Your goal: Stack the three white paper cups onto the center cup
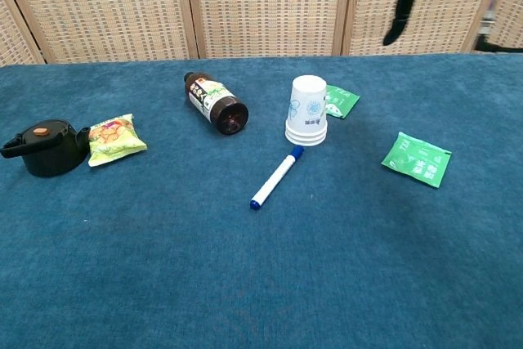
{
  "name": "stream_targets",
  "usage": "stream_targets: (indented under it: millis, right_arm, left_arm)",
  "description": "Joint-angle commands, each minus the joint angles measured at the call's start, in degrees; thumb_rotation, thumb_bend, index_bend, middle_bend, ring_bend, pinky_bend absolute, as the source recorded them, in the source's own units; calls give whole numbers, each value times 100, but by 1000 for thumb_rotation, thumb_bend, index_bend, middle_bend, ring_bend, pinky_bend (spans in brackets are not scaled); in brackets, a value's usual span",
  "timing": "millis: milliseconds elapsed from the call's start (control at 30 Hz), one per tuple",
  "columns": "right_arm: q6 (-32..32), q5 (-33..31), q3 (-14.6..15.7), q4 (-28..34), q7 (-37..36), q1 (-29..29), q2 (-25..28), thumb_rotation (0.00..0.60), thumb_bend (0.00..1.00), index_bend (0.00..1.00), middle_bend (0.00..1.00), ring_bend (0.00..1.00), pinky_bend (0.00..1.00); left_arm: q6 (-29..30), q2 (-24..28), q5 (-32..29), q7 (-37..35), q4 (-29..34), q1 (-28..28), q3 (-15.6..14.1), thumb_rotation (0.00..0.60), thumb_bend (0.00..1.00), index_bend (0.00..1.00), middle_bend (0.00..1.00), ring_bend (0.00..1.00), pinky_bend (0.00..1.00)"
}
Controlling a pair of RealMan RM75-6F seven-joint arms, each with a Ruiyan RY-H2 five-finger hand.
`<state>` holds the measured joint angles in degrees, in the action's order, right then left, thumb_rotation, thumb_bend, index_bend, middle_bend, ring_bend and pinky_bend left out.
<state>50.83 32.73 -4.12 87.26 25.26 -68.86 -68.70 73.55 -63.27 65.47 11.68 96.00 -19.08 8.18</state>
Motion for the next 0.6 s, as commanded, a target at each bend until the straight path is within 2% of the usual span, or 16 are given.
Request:
stream_targets:
  millis: [33,67,267,400,600]
  right_arm:
    - [2234,3125,945,40,-1497,1963,215,600,0,0,0,0,0]
    - [2460,3464,1067,-127,-1702,2203,191,600,0,0,0,0,0]
    - [3188,4336,1432,-568,-2184,3136,178,600,0,0,0,0,0]
    - [3533,4497,1520,-577,-1995,3712,166,600,0,0,0,0,0]
    - [3744,4648,1489,-348,-1862,4225,213,600,0,0,0,0,0]
  left_arm:
    - [224,-184,314,-155,-218,144,-142,600,0,0,0,0,0]
    - [274,-207,376,-166,-238,185,-176,600,0,0,0,0,0]
    - [504,-261,722,-202,-221,437,-429,600,0,0,0,0,0]
    - [699,-274,930,-206,-192,584,-515,600,0,0,0,0,0]
    - [901,-325,1166,-24,-165,689,-565,600,0,0,0,0,0]
